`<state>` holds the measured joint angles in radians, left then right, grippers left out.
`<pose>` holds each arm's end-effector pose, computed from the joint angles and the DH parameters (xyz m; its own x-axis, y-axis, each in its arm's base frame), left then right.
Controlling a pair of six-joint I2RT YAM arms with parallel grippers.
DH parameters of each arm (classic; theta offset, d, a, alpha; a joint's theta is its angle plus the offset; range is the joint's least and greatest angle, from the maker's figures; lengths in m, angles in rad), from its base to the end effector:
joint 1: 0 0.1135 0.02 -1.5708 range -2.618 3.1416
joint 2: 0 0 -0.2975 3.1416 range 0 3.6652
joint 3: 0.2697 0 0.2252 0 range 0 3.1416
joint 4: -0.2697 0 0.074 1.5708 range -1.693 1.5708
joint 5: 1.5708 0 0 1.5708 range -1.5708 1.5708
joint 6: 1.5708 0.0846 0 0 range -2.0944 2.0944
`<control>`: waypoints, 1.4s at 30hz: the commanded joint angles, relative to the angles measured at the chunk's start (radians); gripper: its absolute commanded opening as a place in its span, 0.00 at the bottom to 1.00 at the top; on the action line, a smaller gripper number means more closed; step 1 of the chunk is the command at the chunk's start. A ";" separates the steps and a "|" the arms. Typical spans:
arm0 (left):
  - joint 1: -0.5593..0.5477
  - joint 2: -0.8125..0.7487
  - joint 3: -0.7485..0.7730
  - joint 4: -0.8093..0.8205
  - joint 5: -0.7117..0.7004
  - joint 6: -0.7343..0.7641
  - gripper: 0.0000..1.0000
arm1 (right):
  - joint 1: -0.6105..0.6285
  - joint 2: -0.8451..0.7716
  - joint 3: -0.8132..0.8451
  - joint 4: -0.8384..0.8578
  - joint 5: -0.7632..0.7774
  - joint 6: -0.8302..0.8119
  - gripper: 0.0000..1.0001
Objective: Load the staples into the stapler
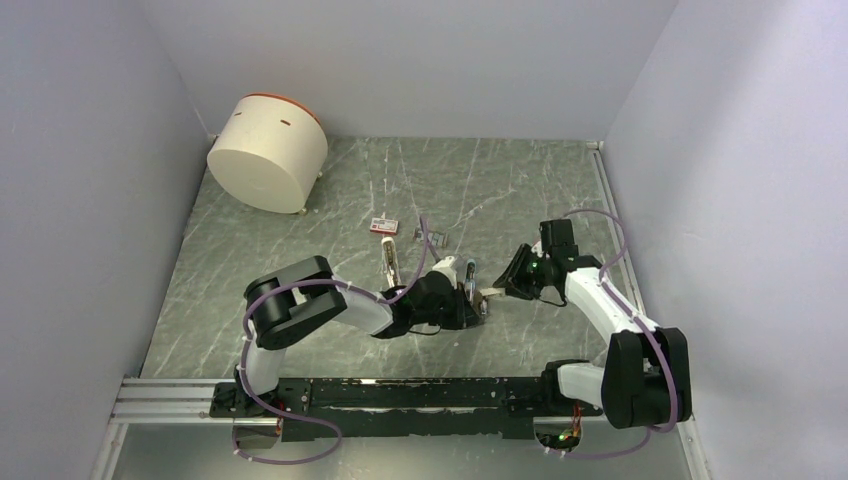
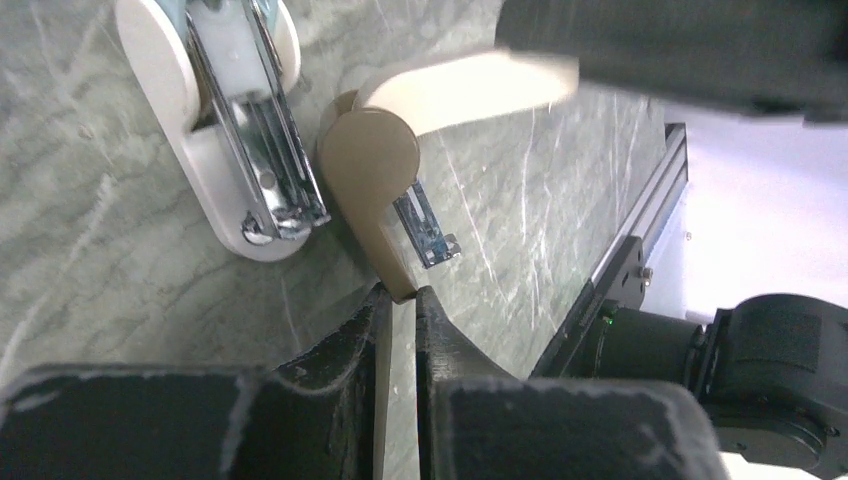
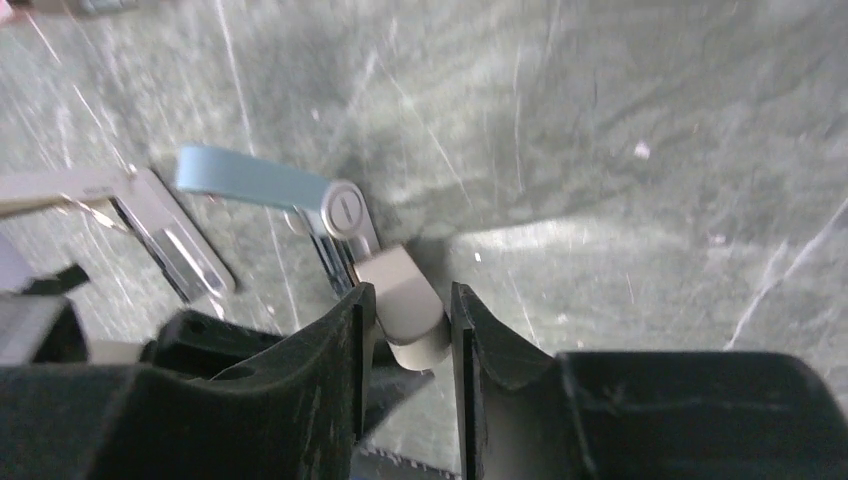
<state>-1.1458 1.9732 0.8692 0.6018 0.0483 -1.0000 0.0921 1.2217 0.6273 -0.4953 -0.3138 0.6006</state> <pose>0.1722 -0.3904 0.1441 -0.8876 -0.0772 -0.4540 0.3341 0.5707 -0.7501 0.1999 0.0447 0.1843 -0.8581 0.4606 -0.2271 0.3094 0.8166 0.4873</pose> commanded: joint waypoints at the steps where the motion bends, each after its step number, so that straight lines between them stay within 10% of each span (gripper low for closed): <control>1: -0.021 0.030 -0.031 -0.082 0.126 -0.007 0.05 | -0.011 -0.031 0.003 0.139 0.119 0.035 0.26; 13: -0.023 0.089 0.065 -0.083 0.161 -0.030 0.05 | 0.035 -0.084 0.181 -0.207 0.359 -0.001 0.18; 23: -0.001 0.089 0.048 -0.086 0.182 -0.089 0.10 | 0.067 -0.146 0.031 -0.119 0.131 -0.058 0.66; 42: 0.024 0.089 0.033 -0.106 0.198 -0.112 0.18 | 0.278 -0.056 -0.021 -0.073 0.300 0.019 0.67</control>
<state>-1.1278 2.0403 0.9268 0.5713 0.2451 -1.1271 0.3435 1.1534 0.5999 -0.5808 -0.1135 0.5884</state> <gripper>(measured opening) 0.177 0.693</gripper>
